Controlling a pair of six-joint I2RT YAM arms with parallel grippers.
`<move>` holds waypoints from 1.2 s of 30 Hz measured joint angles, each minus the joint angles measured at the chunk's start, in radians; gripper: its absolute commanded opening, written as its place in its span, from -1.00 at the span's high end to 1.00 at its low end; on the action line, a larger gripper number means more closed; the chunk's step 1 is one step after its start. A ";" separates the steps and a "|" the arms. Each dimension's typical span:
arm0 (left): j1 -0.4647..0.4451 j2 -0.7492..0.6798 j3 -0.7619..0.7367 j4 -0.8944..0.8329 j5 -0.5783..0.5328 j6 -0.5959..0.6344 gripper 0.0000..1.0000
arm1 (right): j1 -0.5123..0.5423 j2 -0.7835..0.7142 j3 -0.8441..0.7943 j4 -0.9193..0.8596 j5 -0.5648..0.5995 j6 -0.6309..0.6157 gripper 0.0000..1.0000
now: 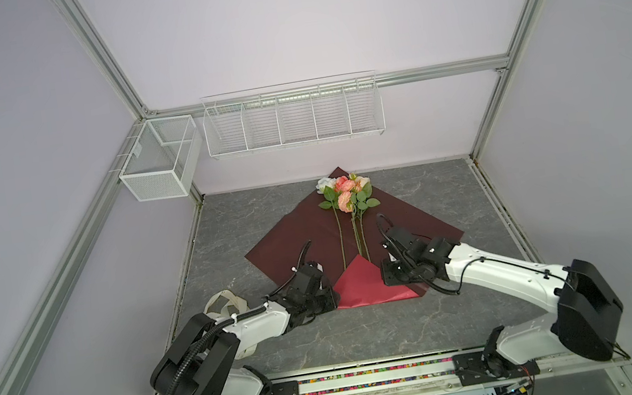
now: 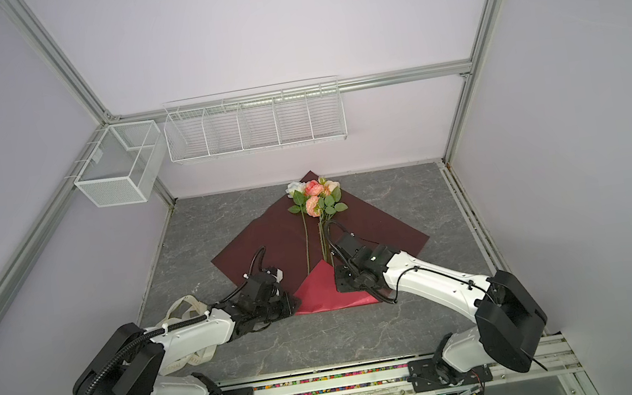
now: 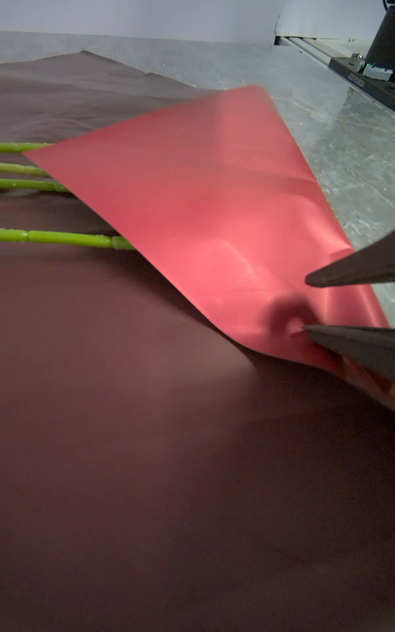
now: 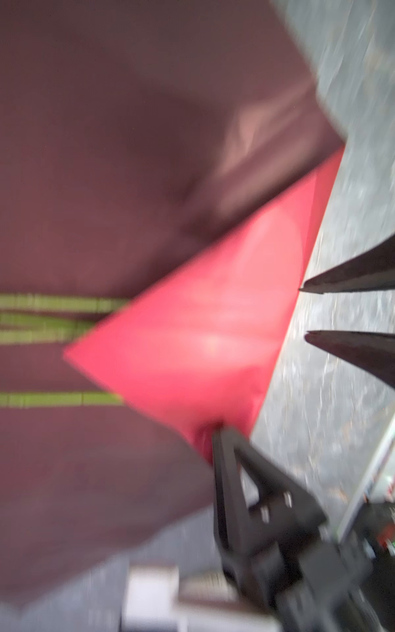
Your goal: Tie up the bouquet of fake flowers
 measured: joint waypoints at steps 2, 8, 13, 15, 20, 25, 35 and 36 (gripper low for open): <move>0.000 -0.005 -0.003 0.000 0.000 -0.001 0.55 | 0.047 0.051 0.019 0.045 -0.027 0.039 0.69; 0.000 -0.007 -0.007 0.003 0.000 -0.002 0.55 | 0.133 0.245 0.103 0.132 -0.071 0.122 0.70; 0.000 -0.008 -0.009 0.009 0.002 0.000 0.49 | 0.164 0.346 0.168 0.140 -0.082 0.163 0.70; 0.000 -0.010 -0.009 0.011 0.004 0.001 0.44 | 0.173 0.379 0.190 0.140 -0.085 0.173 0.70; 0.000 -0.032 -0.010 -0.002 0.000 0.005 0.33 | 0.185 0.410 0.204 0.126 -0.079 0.191 0.69; 0.000 -0.043 -0.010 -0.020 -0.015 0.008 0.35 | 0.185 0.410 0.204 0.111 -0.064 0.199 0.70; 0.000 -0.042 -0.010 -0.037 -0.027 0.008 0.36 | 0.182 0.417 0.204 0.074 -0.029 0.208 0.70; 0.000 -0.048 -0.010 -0.045 -0.030 0.008 0.34 | 0.181 0.419 0.205 0.074 -0.030 0.204 0.69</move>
